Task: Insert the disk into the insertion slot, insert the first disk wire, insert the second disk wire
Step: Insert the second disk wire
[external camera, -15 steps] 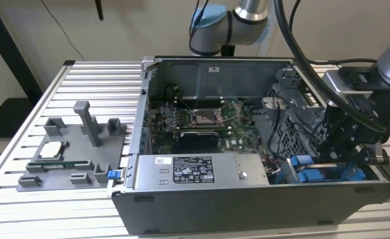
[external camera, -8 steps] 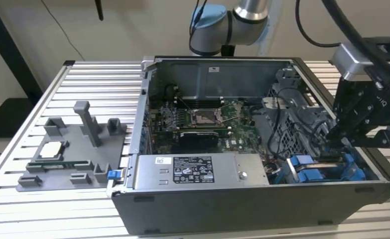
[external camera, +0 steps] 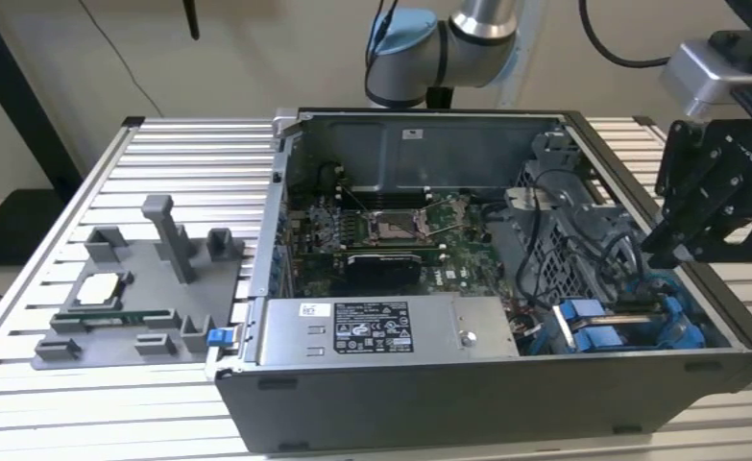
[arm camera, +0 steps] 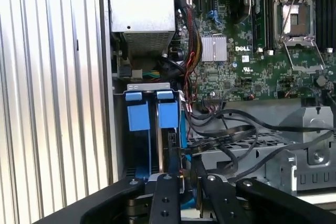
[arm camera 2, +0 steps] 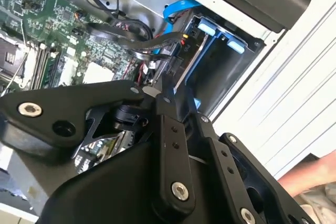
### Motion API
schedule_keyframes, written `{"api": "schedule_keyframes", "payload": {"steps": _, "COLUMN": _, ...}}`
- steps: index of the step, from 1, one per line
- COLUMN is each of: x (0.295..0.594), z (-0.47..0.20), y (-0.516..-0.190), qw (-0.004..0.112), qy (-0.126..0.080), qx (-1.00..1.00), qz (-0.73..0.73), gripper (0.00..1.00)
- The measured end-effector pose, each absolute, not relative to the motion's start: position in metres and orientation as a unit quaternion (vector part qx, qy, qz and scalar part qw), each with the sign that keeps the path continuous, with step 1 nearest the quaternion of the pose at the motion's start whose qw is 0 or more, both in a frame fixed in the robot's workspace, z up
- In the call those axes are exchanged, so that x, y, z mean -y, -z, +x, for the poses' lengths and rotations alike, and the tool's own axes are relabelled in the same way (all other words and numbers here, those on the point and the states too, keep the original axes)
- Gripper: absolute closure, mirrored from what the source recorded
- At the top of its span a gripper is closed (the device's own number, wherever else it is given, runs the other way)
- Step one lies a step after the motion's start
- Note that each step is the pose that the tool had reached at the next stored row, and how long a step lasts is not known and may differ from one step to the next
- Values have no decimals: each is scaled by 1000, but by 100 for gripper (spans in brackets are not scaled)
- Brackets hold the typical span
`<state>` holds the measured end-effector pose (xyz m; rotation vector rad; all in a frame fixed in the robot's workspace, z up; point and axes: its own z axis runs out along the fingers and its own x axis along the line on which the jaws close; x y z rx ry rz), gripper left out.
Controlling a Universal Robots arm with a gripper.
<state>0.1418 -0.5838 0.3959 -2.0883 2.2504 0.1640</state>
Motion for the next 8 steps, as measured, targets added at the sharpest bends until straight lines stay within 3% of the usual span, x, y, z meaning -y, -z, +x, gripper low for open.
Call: {"api": "schedule_keyframes", "payload": {"steps": 8, "x": 584, "z": 142, "y": -399, "qw": 34, "qy": -53, "qx": -732, "qz": -679, "gripper": 0}}
